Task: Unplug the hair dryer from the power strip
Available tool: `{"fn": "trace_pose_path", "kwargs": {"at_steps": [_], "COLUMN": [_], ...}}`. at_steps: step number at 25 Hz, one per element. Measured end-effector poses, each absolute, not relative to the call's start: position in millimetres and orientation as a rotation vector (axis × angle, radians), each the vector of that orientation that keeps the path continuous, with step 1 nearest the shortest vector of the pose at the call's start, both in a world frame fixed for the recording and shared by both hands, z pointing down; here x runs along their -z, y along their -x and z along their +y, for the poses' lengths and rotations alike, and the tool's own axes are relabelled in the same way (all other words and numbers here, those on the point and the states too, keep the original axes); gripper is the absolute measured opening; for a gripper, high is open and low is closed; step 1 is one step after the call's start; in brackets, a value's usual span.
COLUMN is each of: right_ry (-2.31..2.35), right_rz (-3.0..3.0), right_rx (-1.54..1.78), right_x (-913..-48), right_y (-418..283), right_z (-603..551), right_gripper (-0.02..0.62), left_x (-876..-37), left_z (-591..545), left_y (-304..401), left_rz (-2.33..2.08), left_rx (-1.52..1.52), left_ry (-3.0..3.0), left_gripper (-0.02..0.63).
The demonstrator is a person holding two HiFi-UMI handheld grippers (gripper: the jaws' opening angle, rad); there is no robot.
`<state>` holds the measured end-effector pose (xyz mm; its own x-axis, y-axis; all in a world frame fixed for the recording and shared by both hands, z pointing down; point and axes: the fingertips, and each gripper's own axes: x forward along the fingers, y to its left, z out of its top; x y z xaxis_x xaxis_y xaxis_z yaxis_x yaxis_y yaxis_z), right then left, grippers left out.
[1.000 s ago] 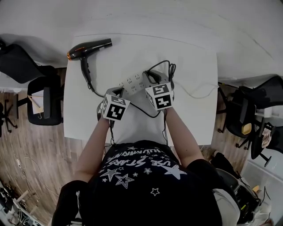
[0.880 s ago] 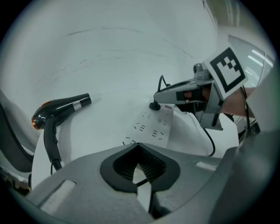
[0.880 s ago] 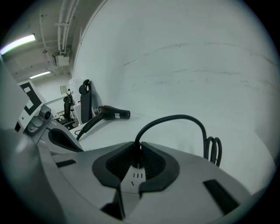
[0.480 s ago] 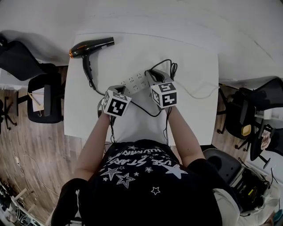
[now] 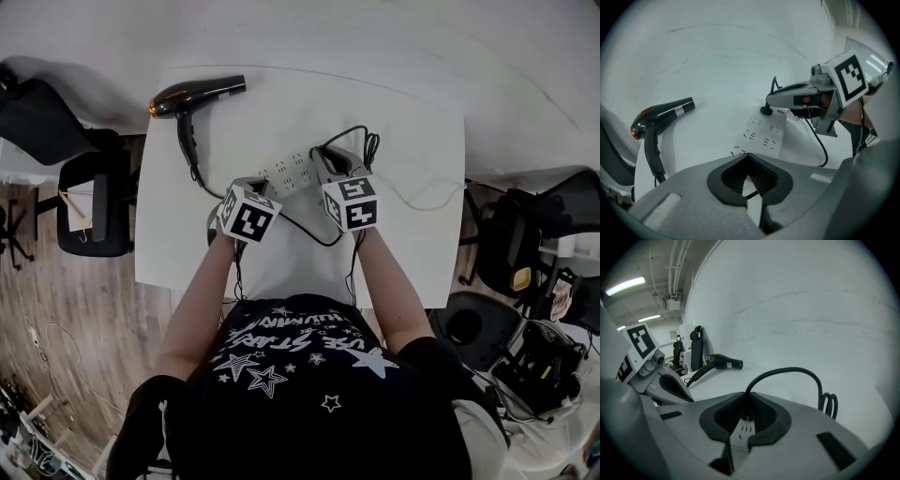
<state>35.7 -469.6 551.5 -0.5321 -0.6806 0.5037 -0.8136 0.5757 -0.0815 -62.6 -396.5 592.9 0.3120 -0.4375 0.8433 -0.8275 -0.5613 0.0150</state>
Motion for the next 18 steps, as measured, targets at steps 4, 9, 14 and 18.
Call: {"fn": "trace_pose_path", "kwargs": {"at_steps": [4,9,14,18], "right_ry": [-1.172,-1.188,-1.214,-1.244], "right_rz": [-2.413,-2.444,-2.454,-2.457], "right_rx": [-0.239,-0.223,-0.284,-0.298], "right_x": [-533.6,-503.3,-498.3,-491.4], "right_y": [-28.9,-24.9,-34.1,-39.3], "right_z": [-467.4,-480.5,-476.9,-470.9], "right_gripper": [0.048,0.049,0.049,0.051], "left_x": [-592.6,-592.7,-591.8,-591.5], "left_z": [-396.0,-395.9,-396.6,-396.2], "left_y": [60.9,62.2,61.5,61.5], "left_rz": [-1.116,-1.120,-1.133,-1.131], "left_rx": [-1.186,-1.185,-1.176,-1.185], "left_ry": [-2.138,-2.139,-2.149,-2.183], "left_gripper": [0.008,0.008,0.008,0.008]}}
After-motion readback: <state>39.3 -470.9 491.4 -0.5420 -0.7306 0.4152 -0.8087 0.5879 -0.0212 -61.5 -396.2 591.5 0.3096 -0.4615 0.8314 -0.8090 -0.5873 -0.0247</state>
